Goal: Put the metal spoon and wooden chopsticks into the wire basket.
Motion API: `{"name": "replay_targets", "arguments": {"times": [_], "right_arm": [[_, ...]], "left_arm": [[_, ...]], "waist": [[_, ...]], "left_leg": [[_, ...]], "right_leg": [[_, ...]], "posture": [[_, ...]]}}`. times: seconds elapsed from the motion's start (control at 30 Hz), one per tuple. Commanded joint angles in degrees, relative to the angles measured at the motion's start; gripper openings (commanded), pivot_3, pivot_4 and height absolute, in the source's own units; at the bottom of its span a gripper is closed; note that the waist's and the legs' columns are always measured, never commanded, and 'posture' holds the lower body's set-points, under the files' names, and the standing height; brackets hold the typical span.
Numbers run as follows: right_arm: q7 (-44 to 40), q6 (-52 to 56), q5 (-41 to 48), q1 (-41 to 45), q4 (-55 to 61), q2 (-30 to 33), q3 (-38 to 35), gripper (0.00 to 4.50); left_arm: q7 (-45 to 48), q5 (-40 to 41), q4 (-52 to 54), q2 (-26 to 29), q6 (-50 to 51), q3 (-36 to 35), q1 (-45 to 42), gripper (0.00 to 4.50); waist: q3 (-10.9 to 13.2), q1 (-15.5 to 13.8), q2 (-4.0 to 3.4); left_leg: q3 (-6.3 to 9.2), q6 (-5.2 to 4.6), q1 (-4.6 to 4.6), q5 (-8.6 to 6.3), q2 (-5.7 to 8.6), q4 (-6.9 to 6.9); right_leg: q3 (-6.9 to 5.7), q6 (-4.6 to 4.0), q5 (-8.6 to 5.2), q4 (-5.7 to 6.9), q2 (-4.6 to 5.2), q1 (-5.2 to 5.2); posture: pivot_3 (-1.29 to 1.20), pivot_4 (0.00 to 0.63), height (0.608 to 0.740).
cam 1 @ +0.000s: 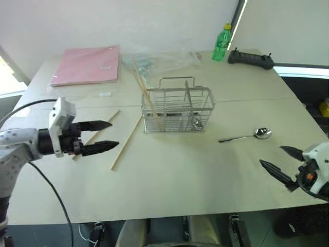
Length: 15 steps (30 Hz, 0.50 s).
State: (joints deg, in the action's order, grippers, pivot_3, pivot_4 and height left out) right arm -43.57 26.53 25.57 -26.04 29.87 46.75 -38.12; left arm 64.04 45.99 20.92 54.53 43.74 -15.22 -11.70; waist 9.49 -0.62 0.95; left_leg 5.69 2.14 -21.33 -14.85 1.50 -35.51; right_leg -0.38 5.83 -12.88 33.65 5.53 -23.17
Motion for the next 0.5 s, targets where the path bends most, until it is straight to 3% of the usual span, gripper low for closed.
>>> {"name": "replay_targets", "arguments": {"times": [0.03, 0.3, 0.37, 0.5], "right_arm": [[-0.95, -8.36, -9.2, 2.3, -4.5, 4.65, 3.42, 4.18], [-10.46, -23.66, -16.38, 8.01, -13.34, 12.25, 12.82, 4.18], [-13.95, -24.81, -14.94, 11.53, -15.9, 14.31, 14.43, 4.18], [-22.65, -23.92, -11.77, 26.85, -24.7, 19.19, 21.6, 4.18]], "left_arm": [[-0.99, 2.52, 4.53, -1.06, 1.16, 2.69, -3.17, 3.99], [-0.49, 4.76, 6.01, -2.14, 2.37, 6.38, -7.55, 3.99], [0.38, 5.36, 6.04, -2.05, 2.86, 7.15, -8.23, 3.99], [3.63, 3.97, 6.32, -2.12, 1.42, 10.91, -9.69, 3.99]], "waist": [[0.0, 0.04, 0.01], [0.03, 0.19, 0.06], [0.04, 0.29, 0.03], [0.1, 0.68, 0.03]], "left_leg": [[-0.03, 0.0, 0.0, 0.0, 0.02, -0.06], [-0.05, -0.01, 0.04, 0.0, 0.02, -0.24], [-0.06, -0.01, 0.05, 0.01, 0.02, -0.29], [-0.08, -0.01, 0.02, 0.0, 0.01, -0.48]], "right_leg": [[0.0, 0.01, 0.0, 0.01, 0.0, 0.01], [0.03, 0.0, 0.0, 0.41, -0.05, 0.01], [0.03, 0.02, -0.02, 0.42, -0.05, 0.02], [0.03, -0.02, 0.01, 0.45, -0.05, 0.06]], "posture": [[0.0, 0.15, 0.722], [0.0, 0.15, 0.722], [0.0, 0.15, 0.722], [0.0, 0.15, 0.722]]}}
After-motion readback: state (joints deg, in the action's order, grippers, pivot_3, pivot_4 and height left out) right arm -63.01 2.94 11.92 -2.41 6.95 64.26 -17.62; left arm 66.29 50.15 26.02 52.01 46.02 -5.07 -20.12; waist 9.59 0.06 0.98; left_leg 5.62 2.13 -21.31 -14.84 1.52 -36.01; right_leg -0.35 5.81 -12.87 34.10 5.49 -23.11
